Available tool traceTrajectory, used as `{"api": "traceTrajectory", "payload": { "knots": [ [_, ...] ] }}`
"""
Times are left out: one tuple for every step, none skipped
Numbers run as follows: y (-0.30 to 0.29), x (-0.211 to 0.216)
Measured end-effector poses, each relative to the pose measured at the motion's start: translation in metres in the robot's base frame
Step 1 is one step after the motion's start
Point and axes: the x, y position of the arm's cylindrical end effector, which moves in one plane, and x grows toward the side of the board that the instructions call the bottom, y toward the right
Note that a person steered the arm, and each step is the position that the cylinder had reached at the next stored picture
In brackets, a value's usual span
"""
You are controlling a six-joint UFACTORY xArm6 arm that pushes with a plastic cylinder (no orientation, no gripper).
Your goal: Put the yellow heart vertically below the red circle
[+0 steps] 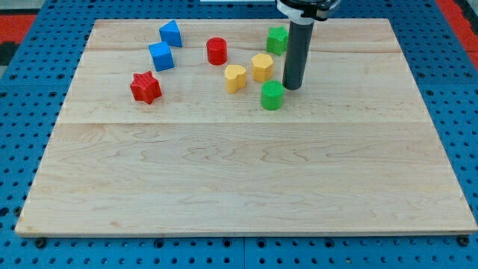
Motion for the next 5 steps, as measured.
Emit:
{"api": "traceTrajectory", "payload": {
  "knots": [
    [-0.001, -0.006],
    [-0.037, -0.006],
    [-0.084, -0.006],
    [-0.098, -0.006],
    [-0.098, -0.013]
  ]
}}
